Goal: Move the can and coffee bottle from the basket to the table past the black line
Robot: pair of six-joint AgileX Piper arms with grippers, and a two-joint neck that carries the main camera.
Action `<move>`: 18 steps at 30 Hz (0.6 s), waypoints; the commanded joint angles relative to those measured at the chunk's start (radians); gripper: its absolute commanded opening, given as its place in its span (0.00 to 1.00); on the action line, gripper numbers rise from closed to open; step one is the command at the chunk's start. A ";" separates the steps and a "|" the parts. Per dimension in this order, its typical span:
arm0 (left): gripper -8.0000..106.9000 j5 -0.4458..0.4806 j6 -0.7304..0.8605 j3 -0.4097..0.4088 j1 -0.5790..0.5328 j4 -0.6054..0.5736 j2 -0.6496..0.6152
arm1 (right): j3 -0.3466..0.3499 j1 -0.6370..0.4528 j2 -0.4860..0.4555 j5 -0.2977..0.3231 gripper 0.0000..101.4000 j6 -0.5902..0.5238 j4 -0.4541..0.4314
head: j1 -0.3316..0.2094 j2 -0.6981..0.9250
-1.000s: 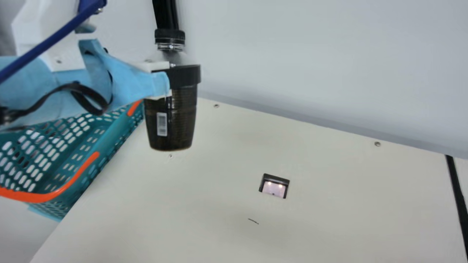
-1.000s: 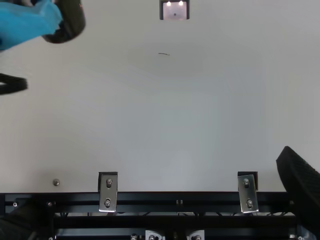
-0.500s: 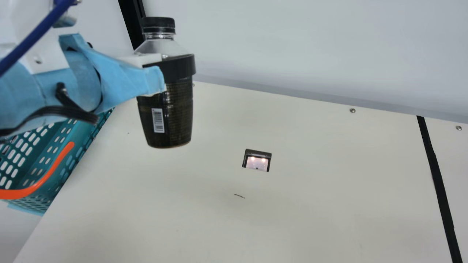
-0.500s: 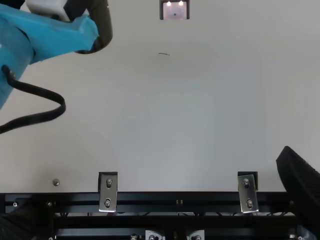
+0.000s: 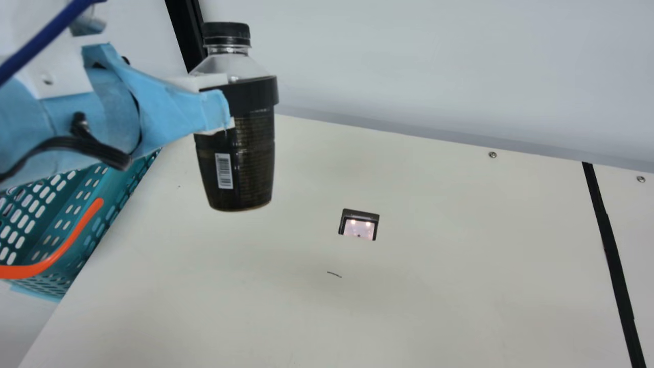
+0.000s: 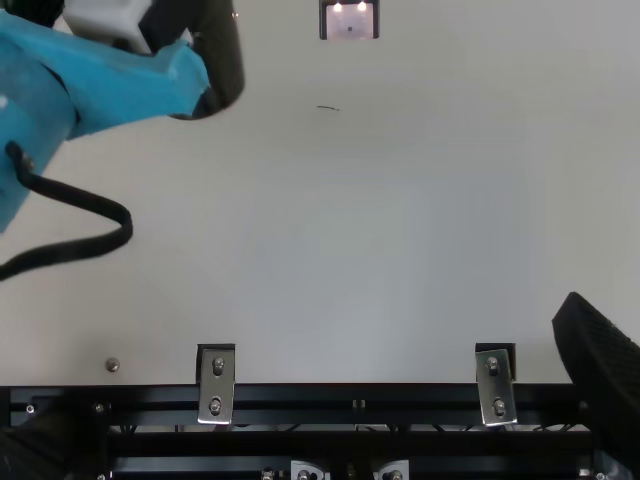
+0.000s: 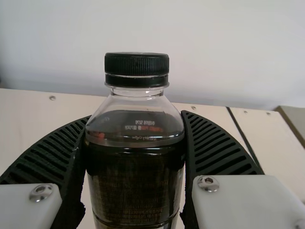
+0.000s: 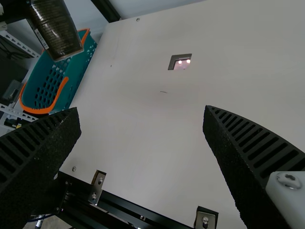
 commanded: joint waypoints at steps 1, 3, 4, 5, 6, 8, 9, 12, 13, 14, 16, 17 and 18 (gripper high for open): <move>0.16 0.003 0.017 -0.002 -0.004 -0.073 -0.005 | 0.000 0.000 0.000 0.000 1.00 0.000 0.000 | -0.008 -0.003; 0.16 0.006 0.041 -0.003 -0.006 -0.134 -0.008 | 0.000 0.000 0.000 0.000 1.00 0.000 0.000 | -0.008 -0.003; 0.16 0.008 0.055 -0.003 -0.007 -0.167 -0.010 | 0.000 0.000 0.000 0.000 1.00 0.000 0.000 | -0.008 -0.003; 0.16 0.011 0.075 -0.004 -0.004 -0.205 -0.012 | 0.000 0.000 0.000 0.000 1.00 0.000 0.000 | -0.008 -0.003; 0.16 0.015 0.090 -0.004 -0.003 -0.239 -0.014 | 0.000 0.000 0.000 0.000 1.00 0.000 0.000 | -0.008 -0.003; 0.16 0.025 0.125 -0.006 0.006 -0.307 -0.017 | 0.000 0.000 0.000 0.000 1.00 0.000 0.000 | -0.008 -0.003; 0.16 0.032 0.149 -0.008 0.016 -0.344 -0.018 | 0.000 0.000 0.000 0.000 1.00 0.000 0.000 | -0.008 -0.003; 0.16 0.051 0.199 -0.018 0.033 -0.427 -0.023 | 0.000 0.000 0.000 0.000 1.00 0.000 0.000 | -0.008 -0.003; 0.16 0.059 0.221 -0.022 0.042 -0.455 -0.024 | 0.000 0.000 0.000 0.000 1.00 0.000 0.000 | -0.008 -0.003; 0.16 0.065 0.233 -0.027 0.044 -0.475 -0.025 | 0.000 0.000 0.000 0.000 1.00 0.000 0.000 | -0.008 -0.003; 0.16 0.078 0.264 -0.038 0.054 -0.515 -0.027 | 0.000 0.000 0.000 0.000 1.00 0.000 0.000 | -0.008 -0.003; 0.16 0.085 0.281 -0.045 0.057 -0.536 -0.027 | 0.000 0.000 0.000 0.000 1.00 0.000 0.000 | -0.008 -0.003; 0.16 0.091 0.291 -0.051 0.056 -0.550 -0.028 | 0.000 0.000 0.000 0.000 1.00 0.000 0.000 | -0.008 -0.003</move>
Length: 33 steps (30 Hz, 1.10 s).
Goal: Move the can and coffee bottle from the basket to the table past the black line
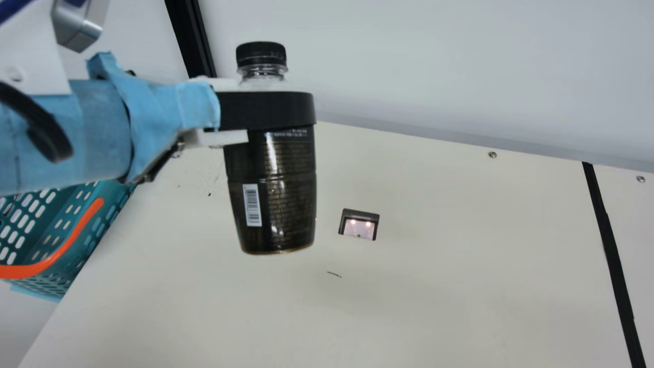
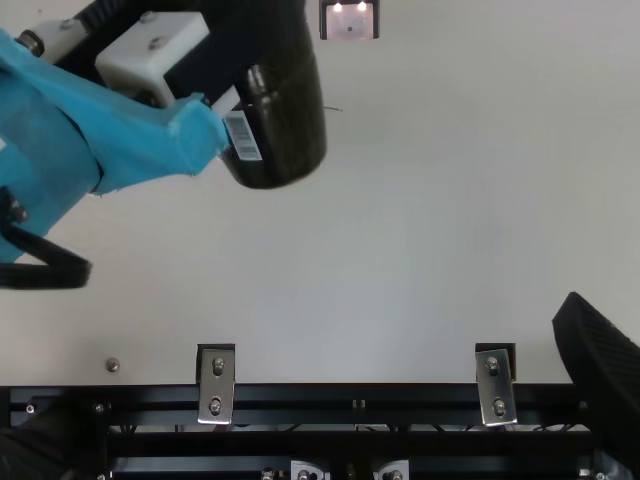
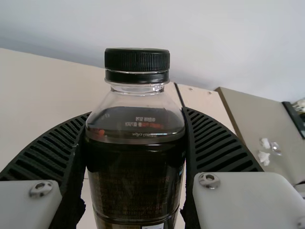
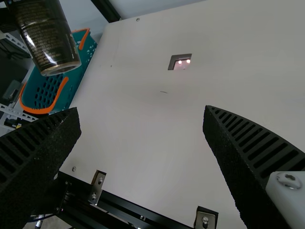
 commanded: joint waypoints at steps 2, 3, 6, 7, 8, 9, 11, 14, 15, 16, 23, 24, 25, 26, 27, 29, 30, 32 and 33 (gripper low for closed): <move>0.16 0.016 0.033 -0.020 -0.004 -0.068 -0.001 | 0.000 0.000 0.000 0.000 1.00 0.000 0.000 | -0.008 -0.003; 0.16 0.020 0.041 -0.027 -0.007 -0.079 -0.001 | 0.000 0.000 0.000 0.000 1.00 0.000 0.000 | -0.008 -0.003; 0.16 0.028 0.049 -0.049 -0.028 -0.102 0.000 | 0.000 0.000 0.000 0.000 1.00 0.000 0.000 | -0.008 -0.003; 0.16 0.030 0.049 -0.057 -0.036 -0.107 0.001 | 0.000 0.000 0.000 0.000 1.00 0.000 0.000 | -0.008 -0.003; 0.16 0.031 0.049 -0.064 -0.045 -0.112 0.001 | 0.000 0.000 0.000 0.000 1.00 0.000 0.000 | -0.008 -0.003; 0.16 0.032 0.046 -0.072 -0.056 -0.113 0.002 | 0.000 0.000 0.000 0.000 1.00 0.000 0.000 | -0.008 -0.003; 0.16 0.032 0.038 -0.087 -0.080 -0.116 0.004 | 0.000 0.000 0.000 0.000 1.00 0.000 0.000 | -0.008 -0.003; 0.16 0.030 0.025 -0.109 -0.115 -0.116 0.005 | 0.000 0.000 0.000 0.000 1.00 0.000 0.000 | -0.008 -0.003; 0.16 0.030 0.019 -0.115 -0.128 -0.114 0.005 | 0.000 0.000 0.000 0.000 1.00 0.000 0.000 | -0.008 -0.003; 0.16 0.030 0.015 -0.121 -0.138 -0.114 0.005 | 0.000 0.000 0.000 0.000 1.00 0.000 0.000 | -0.008 -0.003; 0.16 0.033 -0.002 -0.136 -0.168 -0.104 0.004 | 0.000 0.000 0.000 0.000 1.00 0.000 0.000 | -0.008 -0.003; 0.16 0.035 -0.002 -0.136 -0.168 -0.104 0.004 | 0.000 0.000 0.000 0.000 1.00 0.000 0.000 | -0.008 -0.003; 0.16 0.030 -0.002 -0.136 -0.168 -0.104 0.004 | 0.000 0.000 0.000 0.000 1.00 0.000 0.000 | -0.008 -0.003; 0.16 0.034 -0.002 -0.136 -0.168 -0.104 0.004 | 0.000 0.000 0.000 0.000 1.00 0.000 0.000 | -0.008 -0.003; 0.16 0.033 -0.002 -0.136 -0.168 -0.104 0.004 | 0.000 0.000 0.000 0.000 1.00 0.000 0.000 | -0.008 -0.003; 0.16 0.033 -0.002 -0.136 -0.168 -0.104 0.004 | 0.000 0.000 0.000 0.000 1.00 0.000 0.000 | -0.008 -0.003; 0.16 0.033 -0.002 -0.136 -0.168 -0.104 0.004 | 0.000 0.000 0.000 0.000 1.00 0.000 0.000 | -0.008 -0.003; 0.16 0.033 -0.002 -0.136 -0.168 -0.104 0.004 | 0.000 0.000 0.000 0.000 1.00 0.000 0.000 | -0.008 -0.003; 0.16 0.033 -0.002 -0.136 -0.168 -0.104 0.004 | 0.000 0.000 0.000 0.000 1.00 0.000 0.000 | -0.008 -0.003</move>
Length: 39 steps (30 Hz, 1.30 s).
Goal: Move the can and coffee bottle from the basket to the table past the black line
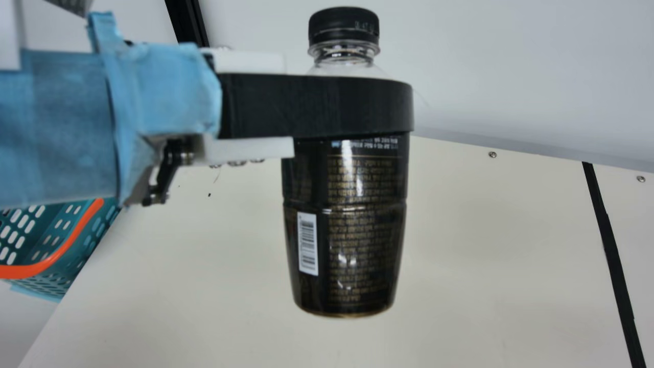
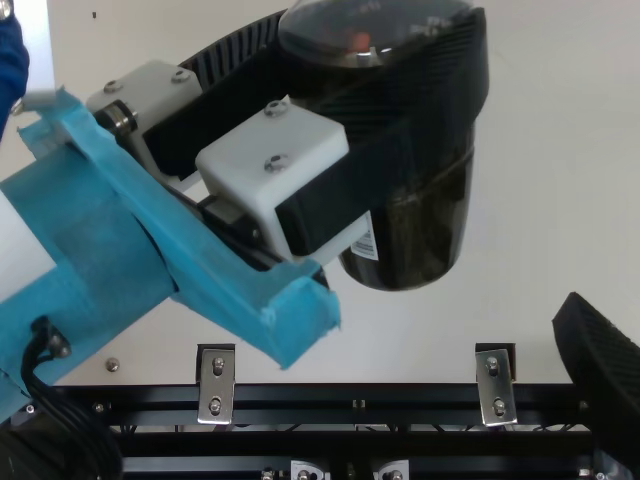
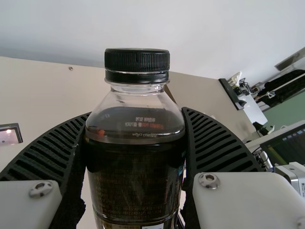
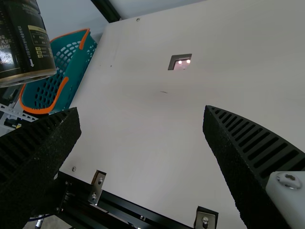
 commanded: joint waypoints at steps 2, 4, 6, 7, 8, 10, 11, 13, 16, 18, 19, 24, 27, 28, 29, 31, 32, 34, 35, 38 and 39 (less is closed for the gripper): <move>0.16 0.000 0.000 0.000 0.000 0.000 0.000 | 0.000 0.000 0.000 0.000 1.00 0.000 0.000 | -0.013 -0.003; 0.16 0.000 0.000 0.000 0.000 0.000 0.000 | 0.000 0.000 0.000 0.000 1.00 0.000 0.000 | -0.013 -0.003; 0.16 0.000 0.000 0.000 0.000 0.000 0.000 | 0.000 0.000 0.000 0.000 1.00 0.000 0.000 | -0.013 -0.003; 0.16 0.000 0.000 0.000 0.000 0.000 0.000 | 0.000 0.000 0.000 0.000 1.00 0.000 0.000 | -0.013 -0.003; 0.16 0.000 0.000 0.000 0.000 0.000 0.000 | 0.000 0.000 0.000 0.000 1.00 0.000 0.000 | -0.013 -0.003; 0.16 0.000 0.000 0.000 0.000 0.000 0.000 | 0.000 0.000 0.000 0.000 1.00 0.000 0.000 | -0.013 -0.003; 0.16 0.000 0.000 0.000 0.000 0.000 0.000 | 0.000 0.000 0.000 0.000 1.00 0.000 0.000 | -0.013 -0.003; 0.16 0.000 0.000 0.000 0.000 0.000 0.000 | 0.000 0.000 0.000 0.000 1.00 0.000 0.000 | -0.013 -0.003; 0.16 0.000 0.000 0.000 0.000 0.000 0.000 | 0.000 0.000 0.000 0.000 1.00 0.000 0.000 | -0.013 -0.003; 0.16 0.000 0.000 0.000 0.000 0.000 0.000 | 0.000 0.000 0.000 0.000 1.00 0.000 0.000 | -0.013 -0.003; 0.16 0.000 0.000 0.000 0.000 0.000 0.000 | 0.000 0.000 0.000 0.000 1.00 0.000 0.000 | -0.013 -0.003; 0.16 0.000 0.000 0.000 0.000 0.000 0.000 | 0.000 0.000 0.000 0.000 1.00 0.000 0.000 | -0.013 -0.003; 0.16 -0.004 0.016 0.009 0.016 -0.026 0.001 | 0.000 0.000 0.000 0.000 1.00 0.000 0.000 | -0.013 -0.003; 0.16 -0.010 0.025 0.020 0.027 -0.046 0.002 | 0.000 0.000 0.000 0.000 1.00 0.000 0.000 | -0.013 -0.003; 0.16 -0.016 0.035 0.032 0.039 -0.065 0.002 | 0.000 0.000 0.000 0.000 1.00 0.000 0.000 | -0.013 -0.003; 0.16 -0.033 0.066 0.067 0.070 -0.119 0.004 | 0.000 0.000 0.000 0.000 1.00 0.000 0.000 | -0.013 -0.003; 0.16 -0.043 0.086 0.089 0.087 -0.151 0.005 | 0.000 0.000 0.000 0.000 1.00 0.000 0.000 | -0.013 -0.003; 0.16 -0.062 0.131 0.137 0.124 -0.223 0.011 | 0.000 0.000 0.000 0.000 1.00 0.000 0.000 | -0.013 -0.003; 0.16 -0.070 0.154 0.160 0.141 -0.260 0.014 | 0.000 0.000 0.000 0.000 1.00 0.000 0.000 | -0.013 -0.003; 0.16 -0.085 0.248 0.227 0.192 -0.397 0.031 | 0.000 0.000 0.000 0.000 1.00 0.000 0.000 | -0.013 -0.003; 0.16 -0.087 0.276 0.246 0.206 -0.438 0.037 | 0.000 0.000 0.000 0.000 1.00 0.000 0.000 | -0.013 -0.003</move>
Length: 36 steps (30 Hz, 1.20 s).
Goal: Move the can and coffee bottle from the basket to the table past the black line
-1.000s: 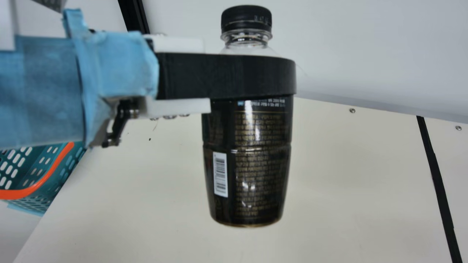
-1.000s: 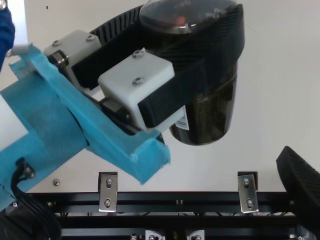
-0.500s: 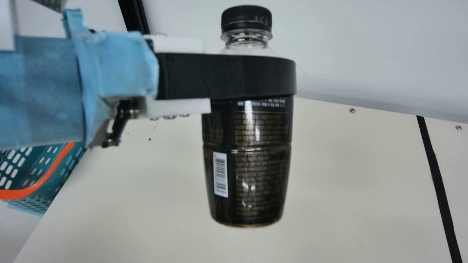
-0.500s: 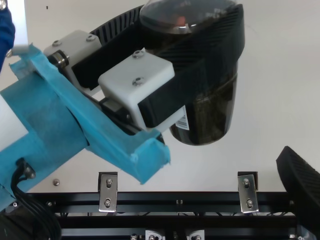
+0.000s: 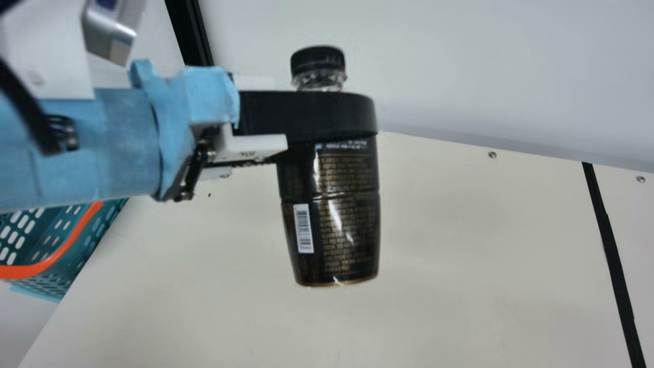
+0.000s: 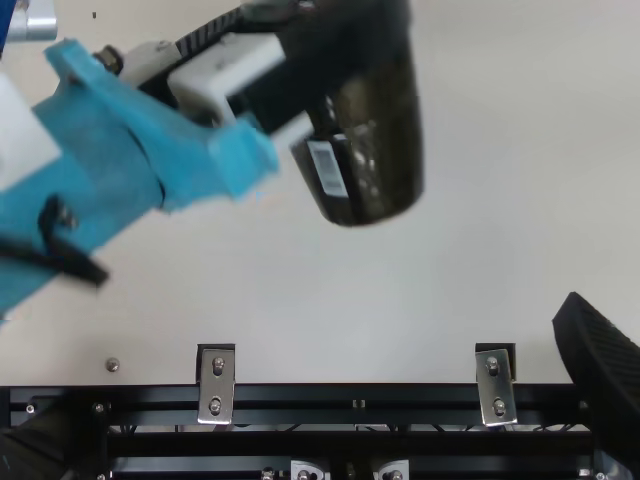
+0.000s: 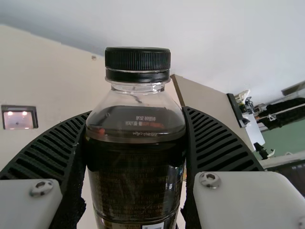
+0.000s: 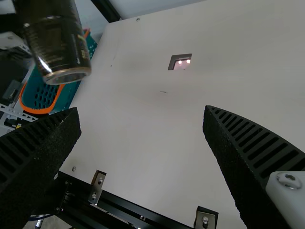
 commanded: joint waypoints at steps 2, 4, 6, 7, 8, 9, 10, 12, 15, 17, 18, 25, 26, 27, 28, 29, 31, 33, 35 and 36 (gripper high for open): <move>0.16 0.008 0.138 0.074 0.060 -0.224 0.020 | 0.000 0.000 0.000 0.000 1.00 0.000 0.000 | -0.008 -0.003; 0.16 0.025 0.205 0.108 0.102 -0.311 0.037 | 0.000 0.000 0.000 0.000 1.00 0.000 0.000 | -0.008 -0.003; 0.16 0.051 0.276 0.140 0.148 -0.400 0.055 | 0.000 0.000 0.000 0.000 1.00 0.000 0.000 | -0.008 -0.003; 0.16 0.068 0.311 0.156 0.173 -0.445 0.064 | 0.000 0.000 0.000 0.000 1.00 0.000 0.000 | -0.008 -0.003; 0.16 0.084 0.344 0.173 0.196 -0.489 0.072 | 0.000 0.000 0.000 0.000 1.00 0.000 0.000 | -0.008 -0.003; 0.16 0.102 0.378 0.190 0.221 -0.534 0.082 | 0.000 0.000 0.000 0.000 1.00 0.000 0.000 | -0.008 -0.003; 0.16 0.121 0.410 0.208 0.245 -0.577 0.090 | 0.000 0.000 0.000 0.000 1.00 0.000 0.000 | -0.008 -0.003; 0.16 0.162 0.474 0.243 0.291 -0.661 0.108 | 0.000 0.000 0.000 0.000 1.00 0.000 0.000 | -0.008 -0.003; 0.16 0.228 0.555 0.301 0.349 -0.773 0.137 | 0.000 0.000 0.000 0.000 1.00 0.000 0.000 | -0.008 -0.003; 0.16 0.273 0.603 0.344 0.382 -0.849 0.158 | 0.000 0.000 0.000 0.000 1.00 0.000 0.000 | -0.008 -0.003; 0.16 0.294 0.624 0.365 0.395 -0.887 0.168 | 0.000 0.000 0.000 0.000 1.00 0.000 0.000 | -0.008 -0.003; 0.16 0.515 0.620 0.476 0.542 -0.991 0.196 | 0.000 0.000 0.000 0.000 1.00 0.000 0.000 | -0.008 -0.003; 0.16 0.549 0.609 0.490 0.573 -0.991 0.194 | 0.000 0.000 0.000 0.000 1.00 0.000 0.000 | -0.008 -0.003; 0.16 0.580 0.602 0.506 0.600 -0.991 0.192 | 0.000 0.000 0.000 0.000 1.00 0.000 0.000 | -0.008 -0.003; 0.16 0.482 0.670 0.484 0.533 -0.990 0.195 | 0.000 0.000 0.000 0.000 1.00 0.000 0.000 | -0.008 -0.003; 0.16 0.517 0.650 0.498 0.562 -0.990 0.193 | 0.000 0.000 0.000 0.000 1.00 0.000 0.000 | -0.008 -0.003; 0.16 0.559 0.631 0.505 0.593 -0.990 0.193 | 0.000 0.000 0.000 0.000 1.00 0.000 0.000 | -0.008 -0.003; 0.16 0.581 0.631 0.505 0.599 -0.992 0.193 | 0.000 0.000 0.000 0.000 1.00 0.000 0.000 | -0.008 -0.003; 0.16 0.581 0.631 0.505 0.599 -0.990 0.193 | 0.000 0.000 0.000 0.000 1.00 0.000 0.000 | -0.008 -0.003; 0.16 0.581 0.631 0.505 0.599 -0.990 0.193 | 0.002 0.001 0.000 -0.002 1.00 0.000 0.000 | -0.008 -0.003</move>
